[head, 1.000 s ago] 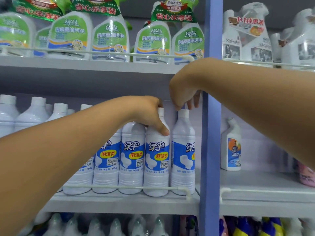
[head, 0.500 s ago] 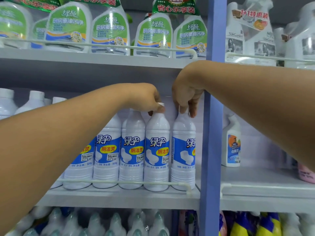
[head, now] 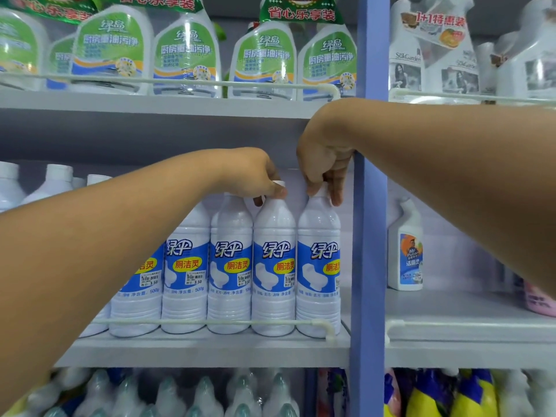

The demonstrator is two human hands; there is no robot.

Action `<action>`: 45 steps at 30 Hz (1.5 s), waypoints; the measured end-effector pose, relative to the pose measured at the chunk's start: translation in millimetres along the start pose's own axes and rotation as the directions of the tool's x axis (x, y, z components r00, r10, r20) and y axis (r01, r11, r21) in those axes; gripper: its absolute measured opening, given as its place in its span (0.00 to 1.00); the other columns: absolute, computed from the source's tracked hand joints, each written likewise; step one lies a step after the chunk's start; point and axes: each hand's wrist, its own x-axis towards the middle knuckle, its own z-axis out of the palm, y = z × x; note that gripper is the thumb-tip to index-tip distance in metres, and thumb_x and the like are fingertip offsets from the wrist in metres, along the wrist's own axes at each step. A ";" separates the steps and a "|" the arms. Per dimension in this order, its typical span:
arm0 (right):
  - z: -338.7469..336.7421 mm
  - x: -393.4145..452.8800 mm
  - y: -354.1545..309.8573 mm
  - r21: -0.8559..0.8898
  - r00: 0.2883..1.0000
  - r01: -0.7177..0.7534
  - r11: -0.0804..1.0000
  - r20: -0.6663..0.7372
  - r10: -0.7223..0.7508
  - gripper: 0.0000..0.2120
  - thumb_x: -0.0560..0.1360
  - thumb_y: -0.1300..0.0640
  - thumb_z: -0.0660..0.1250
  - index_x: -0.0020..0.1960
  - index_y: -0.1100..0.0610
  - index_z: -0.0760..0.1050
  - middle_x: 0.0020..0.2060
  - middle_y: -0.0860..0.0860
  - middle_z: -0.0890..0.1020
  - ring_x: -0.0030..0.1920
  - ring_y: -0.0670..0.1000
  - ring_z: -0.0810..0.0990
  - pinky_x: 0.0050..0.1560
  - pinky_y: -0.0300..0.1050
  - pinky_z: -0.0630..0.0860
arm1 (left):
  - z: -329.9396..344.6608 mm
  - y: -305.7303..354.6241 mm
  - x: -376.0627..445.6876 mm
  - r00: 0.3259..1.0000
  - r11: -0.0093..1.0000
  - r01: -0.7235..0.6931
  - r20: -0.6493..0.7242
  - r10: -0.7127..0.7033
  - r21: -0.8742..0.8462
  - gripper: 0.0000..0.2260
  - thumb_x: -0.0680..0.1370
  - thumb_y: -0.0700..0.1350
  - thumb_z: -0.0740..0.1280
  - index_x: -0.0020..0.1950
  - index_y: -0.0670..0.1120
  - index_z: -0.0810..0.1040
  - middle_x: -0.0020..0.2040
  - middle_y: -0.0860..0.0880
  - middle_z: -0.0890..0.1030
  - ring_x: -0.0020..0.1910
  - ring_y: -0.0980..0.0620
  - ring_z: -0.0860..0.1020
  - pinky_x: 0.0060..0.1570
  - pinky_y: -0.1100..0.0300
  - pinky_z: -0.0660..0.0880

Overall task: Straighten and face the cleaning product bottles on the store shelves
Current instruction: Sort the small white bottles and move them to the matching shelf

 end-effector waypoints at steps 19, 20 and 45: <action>-0.1 6.7 -3.1 -0.098 0.999 -0.044 0.994 0.003 0.044 0.19 0.83 0.53 0.64 0.66 0.67 0.71 0.55 0.59 0.86 0.53 0.56 0.86 0.70 0.55 0.73 | 4.2 2.1 4.6 0.998 0.998 0.054 -0.007 -0.054 -0.035 0.16 0.79 0.61 0.68 0.55 0.51 0.85 0.40 0.54 0.87 0.44 0.54 0.82 0.46 0.57 0.76; 0.4 7.3 -3.2 -0.089 0.999 -0.043 0.995 0.004 0.043 0.20 0.83 0.53 0.64 0.68 0.67 0.71 0.55 0.59 0.86 0.52 0.56 0.87 0.70 0.55 0.73 | 4.5 2.0 4.8 0.998 0.998 0.055 -0.010 -0.055 -0.034 0.16 0.79 0.61 0.68 0.55 0.51 0.85 0.40 0.53 0.87 0.44 0.54 0.82 0.45 0.57 0.76; 6.2 8.8 -0.9 -0.059 0.999 0.009 0.998 -0.041 -0.011 0.20 0.83 0.56 0.64 0.69 0.67 0.67 0.54 0.63 0.85 0.38 0.57 0.88 0.68 0.58 0.75 | 11.1 4.8 1.5 0.996 0.998 0.057 -0.064 -0.059 -0.035 0.14 0.80 0.58 0.68 0.59 0.50 0.83 0.51 0.50 0.83 0.51 0.47 0.80 0.52 0.53 0.76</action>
